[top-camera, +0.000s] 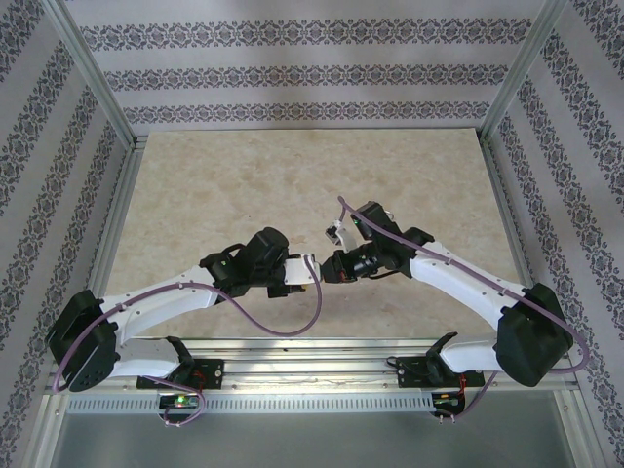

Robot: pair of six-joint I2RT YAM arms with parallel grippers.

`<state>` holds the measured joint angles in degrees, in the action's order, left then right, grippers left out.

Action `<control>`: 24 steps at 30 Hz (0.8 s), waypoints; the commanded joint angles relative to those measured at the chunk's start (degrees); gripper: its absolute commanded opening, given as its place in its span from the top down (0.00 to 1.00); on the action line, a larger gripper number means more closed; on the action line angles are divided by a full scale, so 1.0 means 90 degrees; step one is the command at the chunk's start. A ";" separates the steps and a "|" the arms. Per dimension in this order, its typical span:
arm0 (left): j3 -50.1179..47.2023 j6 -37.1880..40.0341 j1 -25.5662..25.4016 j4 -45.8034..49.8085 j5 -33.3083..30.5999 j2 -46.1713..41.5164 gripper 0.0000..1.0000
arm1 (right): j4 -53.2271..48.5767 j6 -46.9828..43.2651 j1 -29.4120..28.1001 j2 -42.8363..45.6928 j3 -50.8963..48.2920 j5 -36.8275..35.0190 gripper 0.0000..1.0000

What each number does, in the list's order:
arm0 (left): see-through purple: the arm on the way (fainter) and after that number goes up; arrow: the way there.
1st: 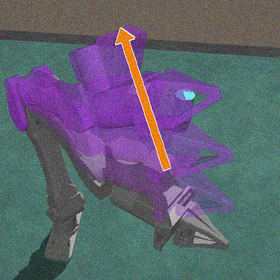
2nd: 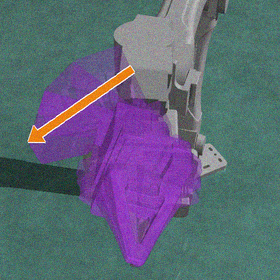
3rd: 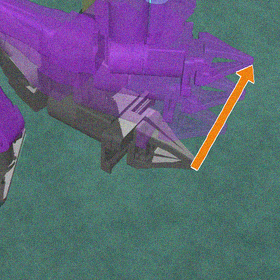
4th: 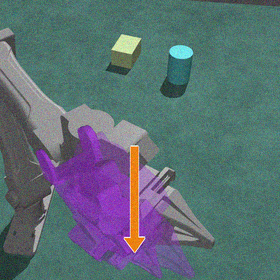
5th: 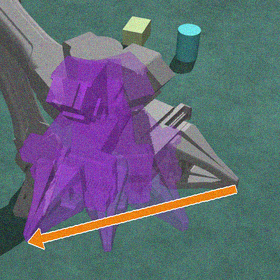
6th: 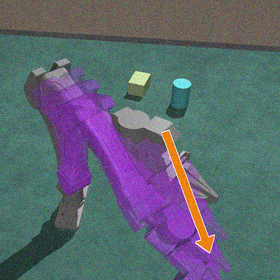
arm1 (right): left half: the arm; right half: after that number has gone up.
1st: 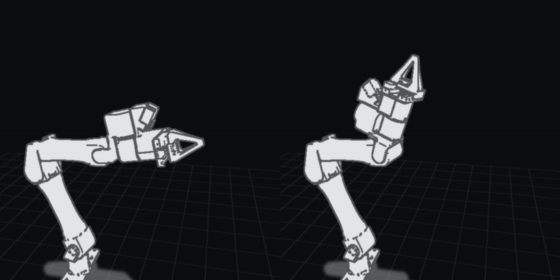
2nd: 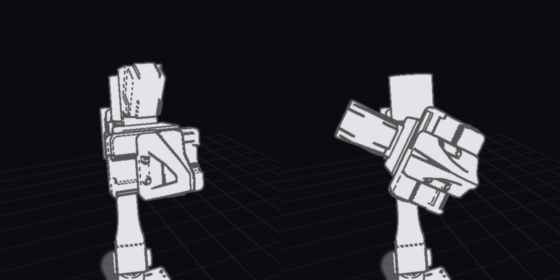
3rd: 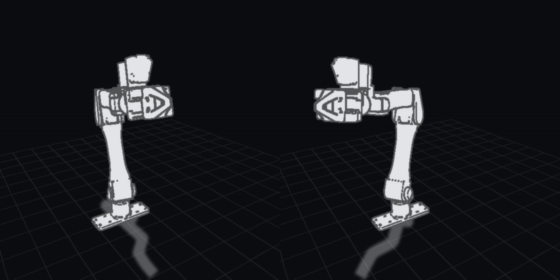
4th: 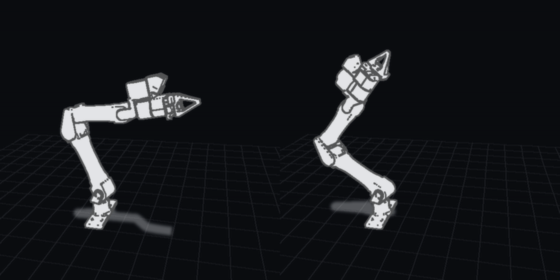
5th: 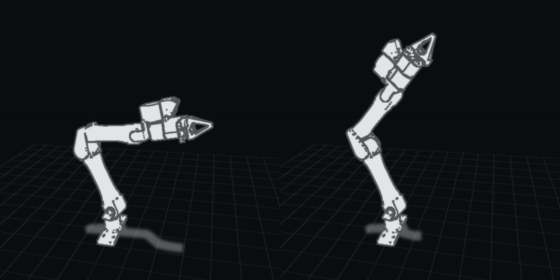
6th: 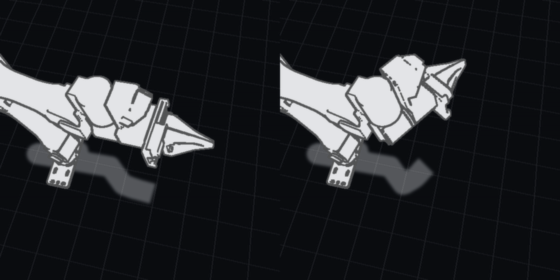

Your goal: Unlock with the key

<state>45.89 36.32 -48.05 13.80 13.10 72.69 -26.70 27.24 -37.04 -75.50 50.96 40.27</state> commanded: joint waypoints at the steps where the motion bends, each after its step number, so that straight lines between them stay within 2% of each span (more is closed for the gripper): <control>1: 0.0316 -0.0176 -0.0510 -0.1962 0.1819 -0.0258 1.00 | 0.1171 -0.0176 -0.0221 -0.0070 -0.0013 -0.0158 1.00; 12: 0.0704 -0.0003 -0.0511 -0.0587 0.2509 -0.0298 1.00 | 0.0384 -0.2042 -0.0132 0.0109 -0.0013 -0.0395 1.00; 17: 0.0712 -0.0123 -0.0525 -0.0857 0.2480 -0.0288 1.00 | 0.0632 -0.1884 -0.0196 -0.0060 0.0070 -0.0185 1.00; 21: 0.0740 -0.0295 -0.0680 -0.1403 0.1898 -0.0178 1.00 | 0.1118 -0.1191 -0.0210 -0.0340 0.0076 0.0245 1.00; 24: 0.0688 -0.0501 -0.0701 -0.2018 0.1799 -0.0172 1.00 | 0.1570 -0.0771 -0.0293 -0.0437 -0.0023 0.0408 1.00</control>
<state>47.51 34.46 -49.39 17.17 17.52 72.66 -27.90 16.62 -38.06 -76.86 50.78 43.53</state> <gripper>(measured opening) 0.350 0.042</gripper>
